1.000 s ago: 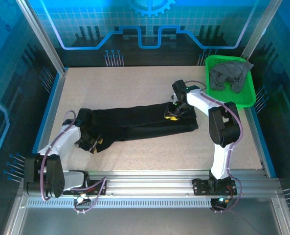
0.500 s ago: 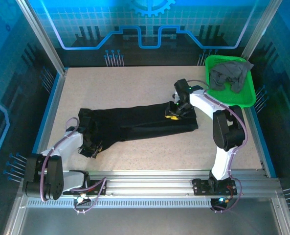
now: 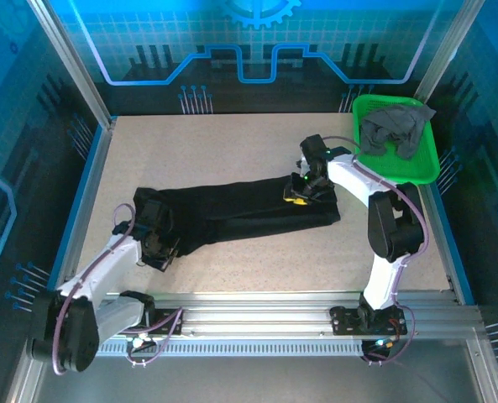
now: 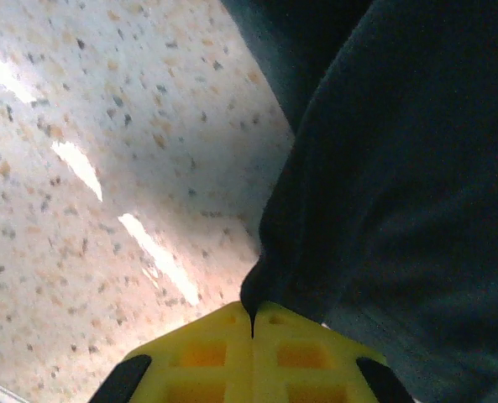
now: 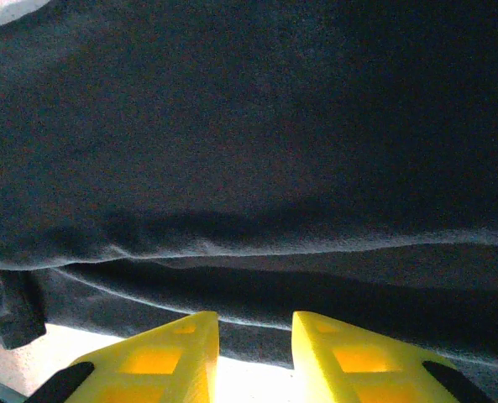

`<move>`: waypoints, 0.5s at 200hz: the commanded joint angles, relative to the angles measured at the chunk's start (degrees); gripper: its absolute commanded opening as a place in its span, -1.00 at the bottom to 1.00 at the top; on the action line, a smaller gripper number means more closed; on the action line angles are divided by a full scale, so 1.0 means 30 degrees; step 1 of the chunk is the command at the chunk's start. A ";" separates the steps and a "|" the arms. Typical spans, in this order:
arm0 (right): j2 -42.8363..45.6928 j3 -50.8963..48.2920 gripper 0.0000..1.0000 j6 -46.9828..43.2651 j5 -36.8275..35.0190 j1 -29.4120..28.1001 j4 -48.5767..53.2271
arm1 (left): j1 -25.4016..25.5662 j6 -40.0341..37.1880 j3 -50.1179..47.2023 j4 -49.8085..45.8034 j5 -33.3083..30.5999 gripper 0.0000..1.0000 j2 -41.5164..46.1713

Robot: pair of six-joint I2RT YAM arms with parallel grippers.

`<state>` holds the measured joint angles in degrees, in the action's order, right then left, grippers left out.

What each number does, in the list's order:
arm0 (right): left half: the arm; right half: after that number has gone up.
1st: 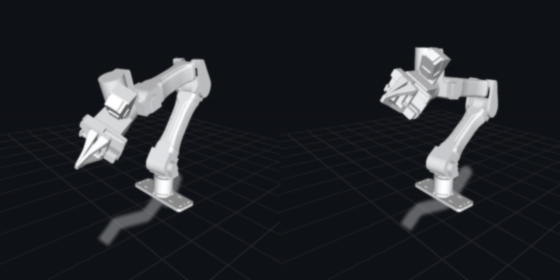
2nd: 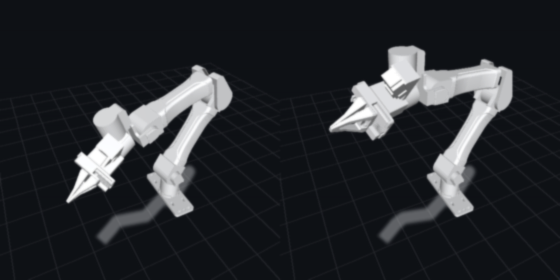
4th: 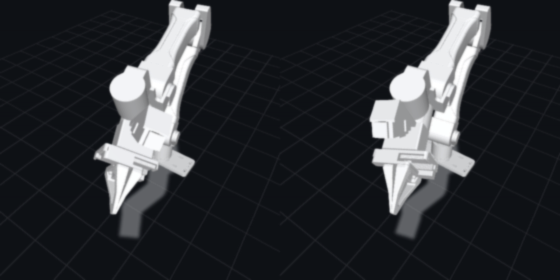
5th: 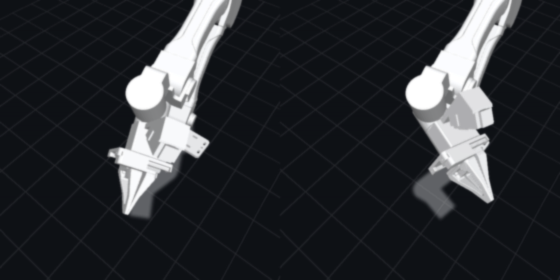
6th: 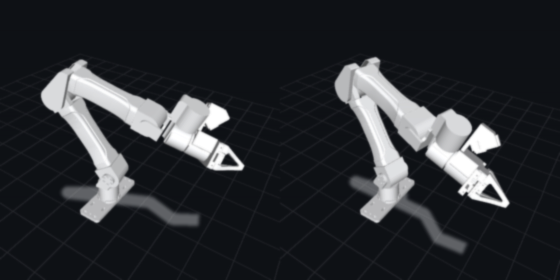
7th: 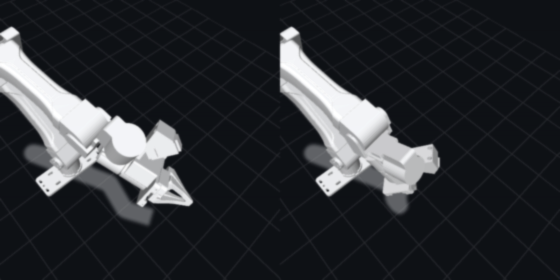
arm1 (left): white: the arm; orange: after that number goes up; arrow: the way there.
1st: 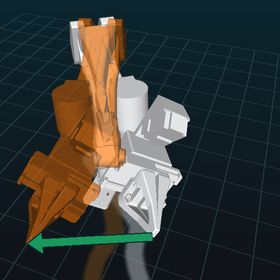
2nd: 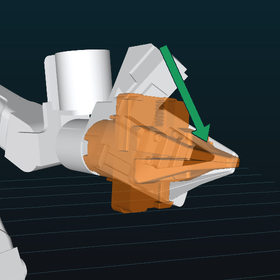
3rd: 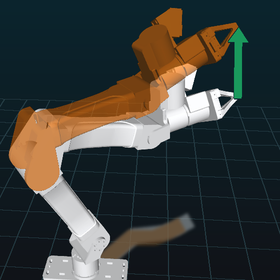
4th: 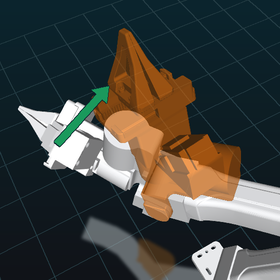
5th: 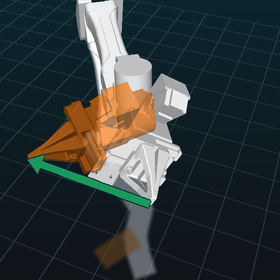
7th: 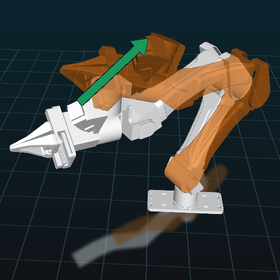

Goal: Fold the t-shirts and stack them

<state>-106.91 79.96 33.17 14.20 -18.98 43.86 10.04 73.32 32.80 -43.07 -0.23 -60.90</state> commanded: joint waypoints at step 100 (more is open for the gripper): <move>0.1523 -0.0766 -0.30 0.0022 0.2677 0.0013 -0.2746 | 0.0490 -0.4339 0.1105 0.0138 0.2933 -0.85 0.0807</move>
<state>-106.80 79.68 33.19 15.66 -18.98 42.52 11.11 67.44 33.74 -40.58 6.13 -59.29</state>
